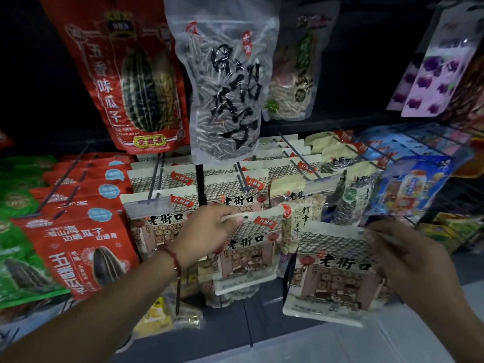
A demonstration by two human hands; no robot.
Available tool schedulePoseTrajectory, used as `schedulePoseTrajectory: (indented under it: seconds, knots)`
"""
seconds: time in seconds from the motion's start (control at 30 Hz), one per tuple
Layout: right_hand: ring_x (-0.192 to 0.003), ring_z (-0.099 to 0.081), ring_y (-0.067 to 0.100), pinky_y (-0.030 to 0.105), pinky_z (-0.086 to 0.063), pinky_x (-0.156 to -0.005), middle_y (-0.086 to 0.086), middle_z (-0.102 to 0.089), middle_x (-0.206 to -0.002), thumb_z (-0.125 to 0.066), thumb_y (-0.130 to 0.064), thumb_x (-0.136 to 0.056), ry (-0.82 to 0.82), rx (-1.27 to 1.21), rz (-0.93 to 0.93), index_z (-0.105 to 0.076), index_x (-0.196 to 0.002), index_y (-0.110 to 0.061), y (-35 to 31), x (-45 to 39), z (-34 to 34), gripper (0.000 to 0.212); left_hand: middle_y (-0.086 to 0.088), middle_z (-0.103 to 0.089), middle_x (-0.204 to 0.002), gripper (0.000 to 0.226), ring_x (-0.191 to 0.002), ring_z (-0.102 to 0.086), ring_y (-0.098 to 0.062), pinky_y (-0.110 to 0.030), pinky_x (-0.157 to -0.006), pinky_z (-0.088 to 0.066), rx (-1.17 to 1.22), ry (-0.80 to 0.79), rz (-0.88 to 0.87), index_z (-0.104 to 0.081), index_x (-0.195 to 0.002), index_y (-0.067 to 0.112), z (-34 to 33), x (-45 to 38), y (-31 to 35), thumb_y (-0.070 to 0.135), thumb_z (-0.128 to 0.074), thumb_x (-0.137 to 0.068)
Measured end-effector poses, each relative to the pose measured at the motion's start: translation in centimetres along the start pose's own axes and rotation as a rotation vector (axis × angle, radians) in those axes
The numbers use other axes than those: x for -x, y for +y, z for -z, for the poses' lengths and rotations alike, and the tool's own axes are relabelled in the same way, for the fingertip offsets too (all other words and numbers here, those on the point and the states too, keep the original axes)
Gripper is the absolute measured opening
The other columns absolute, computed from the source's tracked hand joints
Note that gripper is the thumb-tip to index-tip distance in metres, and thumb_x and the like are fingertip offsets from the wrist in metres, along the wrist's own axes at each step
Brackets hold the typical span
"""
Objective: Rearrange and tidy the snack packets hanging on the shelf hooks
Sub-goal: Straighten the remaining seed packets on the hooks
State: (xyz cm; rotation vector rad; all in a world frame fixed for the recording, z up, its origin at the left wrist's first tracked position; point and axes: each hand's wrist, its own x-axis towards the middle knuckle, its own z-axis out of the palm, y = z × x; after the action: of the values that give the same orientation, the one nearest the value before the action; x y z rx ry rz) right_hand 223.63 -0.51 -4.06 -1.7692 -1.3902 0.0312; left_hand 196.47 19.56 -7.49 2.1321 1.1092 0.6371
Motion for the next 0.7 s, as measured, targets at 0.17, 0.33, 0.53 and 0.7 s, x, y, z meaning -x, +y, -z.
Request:
schedulePoseTrajectory:
  seconds: [0.17,0.33,0.53,0.7]
  knots:
    - [-0.082,-0.062,-0.007,0.004,-0.042,-0.056,-0.021,-0.066,-0.085,-0.064,-0.029,-0.089,0.005,0.024,0.037,-0.061,-0.091,-0.037,-0.2,0.1,0.0,0.009,0.009,-0.062,-0.056,0.02,-0.04,-0.048,-0.011,-0.021,-0.044,-0.038,0.038,0.106,0.015,-0.072,-0.096,0.028,0.4,-2.8,1.1,0.041,-0.057,-0.097]
    - [-0.077,-0.064,0.0,0.005,-0.042,-0.054,-0.014,-0.069,-0.081,-0.06,-0.031,-0.084,-0.02,0.024,0.003,-0.058,-0.089,-0.048,0.1,0.1,0.0,0.018,-0.002,-0.063,-0.054,0.01,-0.033,-0.043,-0.008,-0.018,-0.037,-0.031,0.022,0.154,0.067,-0.064,-0.089,0.036,0.2,-4.5,0.6,0.042,-0.059,-0.095]
    - [-0.065,-0.065,0.006,0.01,-0.044,-0.056,-0.01,-0.071,-0.081,-0.059,-0.043,-0.092,-0.005,0.026,-0.023,-0.057,-0.087,-0.051,0.2,-0.2,-0.2,0.01,0.008,-0.06,-0.056,0.021,-0.044,-0.051,-0.009,-0.022,-0.046,-0.035,-0.102,0.159,0.021,-0.07,-0.088,0.027,-0.4,-5.3,-0.1,0.042,-0.057,-0.096]
    - [-0.054,-0.062,0.0,0.005,-0.04,-0.052,-0.003,-0.069,-0.069,-0.065,-0.021,-0.092,-0.034,0.005,-0.014,-0.061,-0.083,-0.046,-0.4,-0.4,-0.7,0.027,0.009,-0.062,-0.061,0.017,-0.045,-0.049,-0.01,-0.021,-0.045,-0.033,-0.062,0.182,0.024,-0.071,-0.094,0.026,-0.6,-5.9,-0.6,0.032,-0.056,-0.098]
